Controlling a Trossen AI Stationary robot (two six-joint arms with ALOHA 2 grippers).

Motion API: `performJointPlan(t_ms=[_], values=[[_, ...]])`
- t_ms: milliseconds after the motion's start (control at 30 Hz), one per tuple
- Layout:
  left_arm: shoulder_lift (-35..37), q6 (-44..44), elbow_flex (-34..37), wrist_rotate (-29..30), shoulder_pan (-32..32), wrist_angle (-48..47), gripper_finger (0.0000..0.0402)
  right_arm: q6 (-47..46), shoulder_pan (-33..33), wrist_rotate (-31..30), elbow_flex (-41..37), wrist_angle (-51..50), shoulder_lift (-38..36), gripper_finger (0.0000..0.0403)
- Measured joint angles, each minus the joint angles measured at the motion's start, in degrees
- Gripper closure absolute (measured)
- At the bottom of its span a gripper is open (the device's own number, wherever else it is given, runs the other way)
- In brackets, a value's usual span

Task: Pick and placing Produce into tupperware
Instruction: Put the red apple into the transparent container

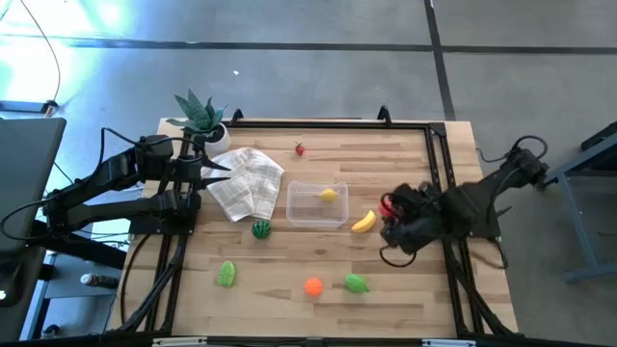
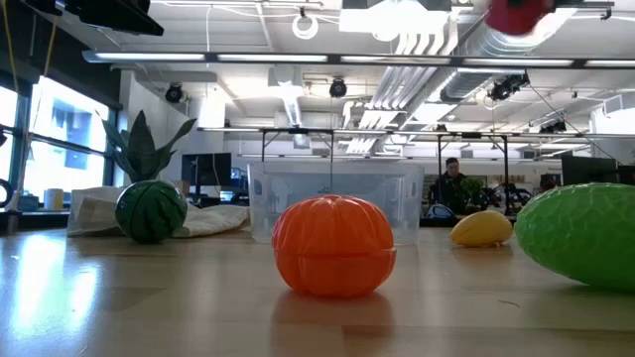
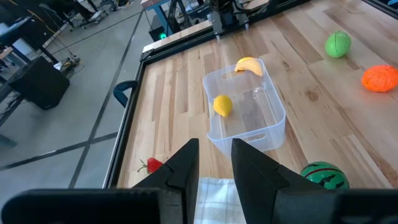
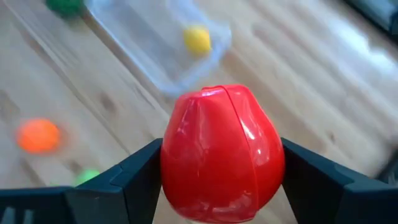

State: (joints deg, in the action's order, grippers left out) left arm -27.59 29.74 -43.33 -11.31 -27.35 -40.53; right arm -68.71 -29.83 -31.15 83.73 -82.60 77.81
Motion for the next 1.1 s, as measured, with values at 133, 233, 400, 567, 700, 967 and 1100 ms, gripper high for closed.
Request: performJointPlan(t_ms=[133, 233, 400, 567, 700, 967, 1100], values=[[0.0, 0.0, 0.0, 0.0, 0.0, 0.0, 0.0316, 8.9, 3.8, -3.1, 5.7, 4.0, 0.1, 0.0141], [0.0, 0.0, 0.0, 0.0, 0.0, 0.0, 0.0316, 16.5, 7.8, -3.1, 7.8, 8.6, 0.2, 0.0141], [0.0, 0.0, 0.0, 0.0, 0.0, 0.0, 0.0316, 27.7, 16.0, 1.5, 8.2, 18.0, 0.3, 0.0141], [0.0, 0.0, 0.0, 0.0, 0.0, 0.0, 0.0316, 35.5, 24.4, 9.6, 8.1, 24.4, 4.1, 0.0141], [0.0, 0.0, 0.0, 0.0, 0.0, 0.0, 0.0316, 40.4, 29.9, 16.5, 8.1, 29.0, 9.8, 0.0141], [0.0, 0.0, 0.0, 0.0, 0.0, 0.0, 0.0316, 46.4, 34.4, 25.2, 8.1, 28.4, 22.8, 0.0141], [0.0, 0.0, 0.0, 0.0, 0.0, 0.0, 0.0316, 48.2, 34.3, 27.2, 8.1, 27.4, 27.4, 0.0141]])
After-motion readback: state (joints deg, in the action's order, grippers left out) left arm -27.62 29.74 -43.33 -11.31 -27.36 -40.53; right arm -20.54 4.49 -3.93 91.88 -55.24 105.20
